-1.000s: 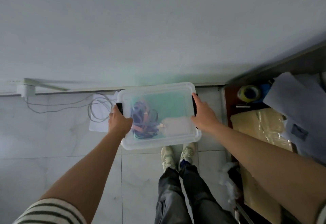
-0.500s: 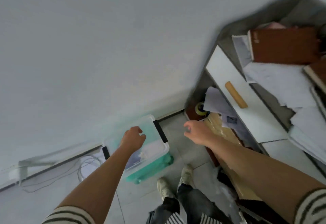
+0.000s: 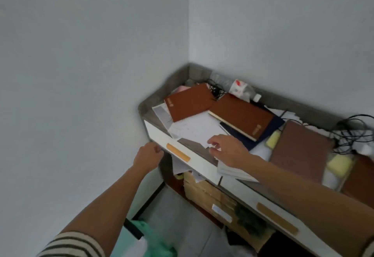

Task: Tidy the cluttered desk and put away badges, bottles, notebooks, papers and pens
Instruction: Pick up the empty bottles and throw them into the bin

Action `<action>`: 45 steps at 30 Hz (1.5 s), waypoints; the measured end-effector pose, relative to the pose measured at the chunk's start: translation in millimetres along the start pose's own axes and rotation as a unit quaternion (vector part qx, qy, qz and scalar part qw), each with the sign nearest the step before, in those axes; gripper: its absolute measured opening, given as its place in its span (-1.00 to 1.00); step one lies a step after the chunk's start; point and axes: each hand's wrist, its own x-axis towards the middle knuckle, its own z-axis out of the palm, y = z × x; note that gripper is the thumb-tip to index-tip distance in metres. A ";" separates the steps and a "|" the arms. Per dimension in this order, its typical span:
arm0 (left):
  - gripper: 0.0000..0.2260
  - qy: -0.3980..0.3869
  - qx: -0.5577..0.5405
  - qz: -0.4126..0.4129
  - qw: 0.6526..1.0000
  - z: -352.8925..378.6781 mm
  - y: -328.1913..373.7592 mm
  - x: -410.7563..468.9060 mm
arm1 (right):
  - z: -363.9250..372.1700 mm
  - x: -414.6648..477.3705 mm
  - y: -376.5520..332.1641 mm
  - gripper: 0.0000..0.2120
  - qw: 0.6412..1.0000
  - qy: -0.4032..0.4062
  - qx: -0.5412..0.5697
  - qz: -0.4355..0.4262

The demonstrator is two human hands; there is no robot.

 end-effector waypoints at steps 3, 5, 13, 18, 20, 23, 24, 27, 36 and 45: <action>-0.83 -0.013 -0.030 0.026 0.999 10.5 62.7 17.1 | -35.6 -8.7 44.0 -0.73 0.999 0.042 -0.010 0.023; -0.82 -0.027 -0.053 0.040 0.997 21.4 104.9 29.2 | -55.7 -14.0 76.3 -0.73 0.995 0.082 -0.029 0.046; -0.79 -0.099 -0.297 0.001 0.950 64.3 228.1 51.6 | -80.6 -25.7 182.7 -0.49 0.975 0.134 -0.090 0.150; -0.66 -0.125 -0.409 -0.077 0.900 78.2 280.8 94.1 | -55.0 -31.9 218.7 -0.27 0.965 0.116 -0.118 0.201; -0.56 -0.122 -0.431 -0.114 0.887 79.9 295.9 114.1 | -42.0 -33.1 221.3 -0.24 0.961 0.158 -0.127 0.190; -0.52 -0.137 -0.476 -0.154 0.855 81.9 317.1 144.0 | -33.1 -32.6 225.4 -0.42 0.952 0.205 -0.125 0.188; -0.51 -0.149 -0.486 -0.161 0.846 83.7 323.1 154.4 | -32.5 -31.7 227.0 -0.45 0.950 0.213 -0.128 0.188; -0.51 -0.155 -0.517 -0.177 0.823 87.5 334.6 173.4 | -32.6 -31.6 230.2 -0.48 0.948 0.227 -0.131 0.182; -0.54 -0.065 -0.561 -0.187 0.804 102.6 346.8 173.8 | -34.0 -35.1 223.8 -0.42 0.941 0.251 -0.097 0.203; 0.02 -0.112 -0.525 -0.087 0.839 122.9 339.4 117.2 | -50.1 -57.6 222.4 -0.64 0.876 0.405 0.002 0.263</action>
